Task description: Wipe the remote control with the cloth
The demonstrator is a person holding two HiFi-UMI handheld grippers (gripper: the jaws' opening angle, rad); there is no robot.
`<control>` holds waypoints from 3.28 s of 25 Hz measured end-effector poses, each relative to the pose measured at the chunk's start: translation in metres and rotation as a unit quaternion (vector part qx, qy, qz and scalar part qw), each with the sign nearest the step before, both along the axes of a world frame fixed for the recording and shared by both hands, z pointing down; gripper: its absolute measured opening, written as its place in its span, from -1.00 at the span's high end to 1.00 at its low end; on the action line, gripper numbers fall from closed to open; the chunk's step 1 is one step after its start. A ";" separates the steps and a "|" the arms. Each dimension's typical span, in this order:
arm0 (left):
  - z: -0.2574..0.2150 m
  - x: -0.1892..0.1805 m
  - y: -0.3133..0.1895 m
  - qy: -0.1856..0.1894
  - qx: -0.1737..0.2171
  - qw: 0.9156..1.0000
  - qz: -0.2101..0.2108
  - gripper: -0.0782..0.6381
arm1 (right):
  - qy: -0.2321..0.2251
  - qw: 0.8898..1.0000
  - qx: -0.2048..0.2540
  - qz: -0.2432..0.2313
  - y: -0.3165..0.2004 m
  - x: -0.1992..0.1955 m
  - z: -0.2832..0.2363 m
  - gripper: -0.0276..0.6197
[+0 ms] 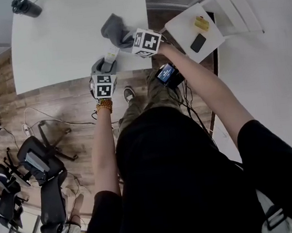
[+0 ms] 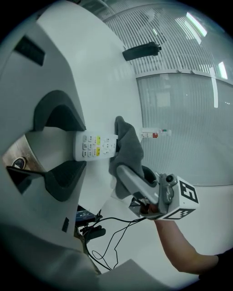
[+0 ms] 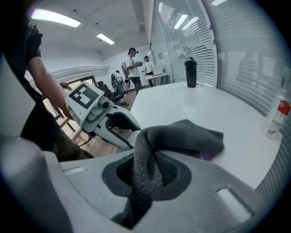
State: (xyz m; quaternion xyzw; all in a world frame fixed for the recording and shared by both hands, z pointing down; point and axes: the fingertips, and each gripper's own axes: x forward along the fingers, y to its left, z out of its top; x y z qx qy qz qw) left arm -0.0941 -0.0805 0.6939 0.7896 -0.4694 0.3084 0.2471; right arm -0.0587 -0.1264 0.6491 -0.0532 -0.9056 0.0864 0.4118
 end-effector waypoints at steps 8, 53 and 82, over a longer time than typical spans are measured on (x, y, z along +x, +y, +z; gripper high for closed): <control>-0.001 0.000 0.001 0.005 0.003 1.000 -0.009 0.22 | -0.014 0.995 -0.085 -0.051 0.071 -0.030 -0.021 0.80; -0.402 0.014 0.099 0.030 0.474 0.880 -0.014 0.68 | -0.339 0.806 0.338 0.348 0.133 0.069 -0.345 0.79; -0.428 0.019 0.107 0.058 0.486 0.872 -0.006 0.73 | -0.364 0.799 0.338 0.340 0.155 0.062 -0.369 0.81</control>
